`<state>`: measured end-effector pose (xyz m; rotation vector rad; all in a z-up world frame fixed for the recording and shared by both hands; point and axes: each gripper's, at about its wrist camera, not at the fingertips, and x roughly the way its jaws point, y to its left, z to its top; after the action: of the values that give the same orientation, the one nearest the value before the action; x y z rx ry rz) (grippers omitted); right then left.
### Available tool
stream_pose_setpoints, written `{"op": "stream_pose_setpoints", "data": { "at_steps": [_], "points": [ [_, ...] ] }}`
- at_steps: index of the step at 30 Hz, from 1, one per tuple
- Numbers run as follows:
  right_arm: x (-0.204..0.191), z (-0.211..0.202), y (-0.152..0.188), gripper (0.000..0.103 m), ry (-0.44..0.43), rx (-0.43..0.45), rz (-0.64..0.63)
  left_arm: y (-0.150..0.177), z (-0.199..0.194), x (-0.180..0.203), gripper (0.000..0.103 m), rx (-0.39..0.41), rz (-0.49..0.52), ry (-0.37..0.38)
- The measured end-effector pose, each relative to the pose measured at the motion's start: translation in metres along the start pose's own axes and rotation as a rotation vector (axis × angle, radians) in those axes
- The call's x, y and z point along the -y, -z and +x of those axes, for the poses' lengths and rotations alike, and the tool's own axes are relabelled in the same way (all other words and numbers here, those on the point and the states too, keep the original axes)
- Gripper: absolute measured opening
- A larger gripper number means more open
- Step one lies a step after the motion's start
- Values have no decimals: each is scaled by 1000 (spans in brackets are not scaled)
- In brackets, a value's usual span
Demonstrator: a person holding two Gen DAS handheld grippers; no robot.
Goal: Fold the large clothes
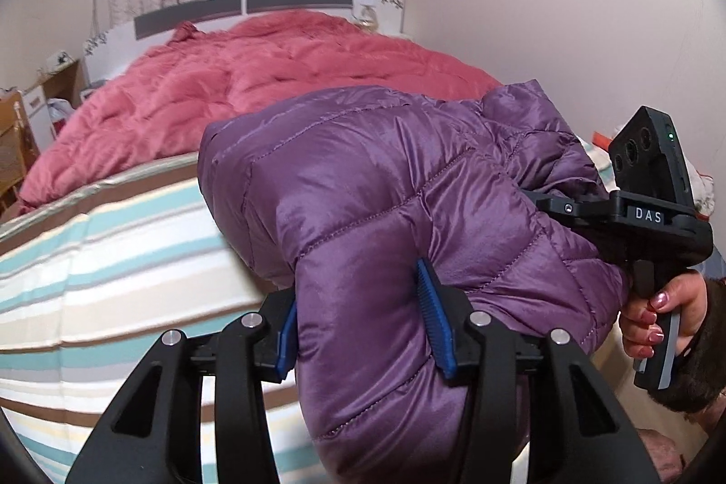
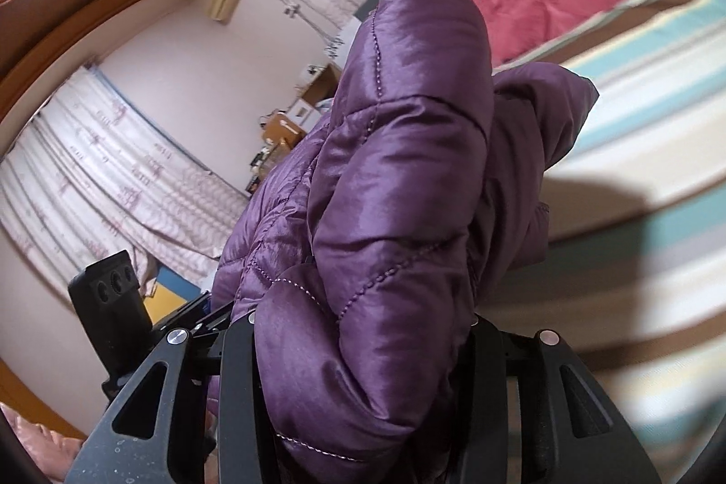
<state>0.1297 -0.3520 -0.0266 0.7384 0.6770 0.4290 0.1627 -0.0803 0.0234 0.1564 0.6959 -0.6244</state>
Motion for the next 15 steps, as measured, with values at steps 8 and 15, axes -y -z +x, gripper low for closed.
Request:
{"op": "stream_pose_setpoints", "data": {
  "at_steps": [8, 15],
  "points": [
    [-27, 75, -31, 40, -31, -21, -102, -15, 7, -75, 46, 36, -75, -122],
    [-44, 160, -44, 40, 40, -109, -227, 3, 43, -144, 47, -12, -197, -213]
  ]
}}
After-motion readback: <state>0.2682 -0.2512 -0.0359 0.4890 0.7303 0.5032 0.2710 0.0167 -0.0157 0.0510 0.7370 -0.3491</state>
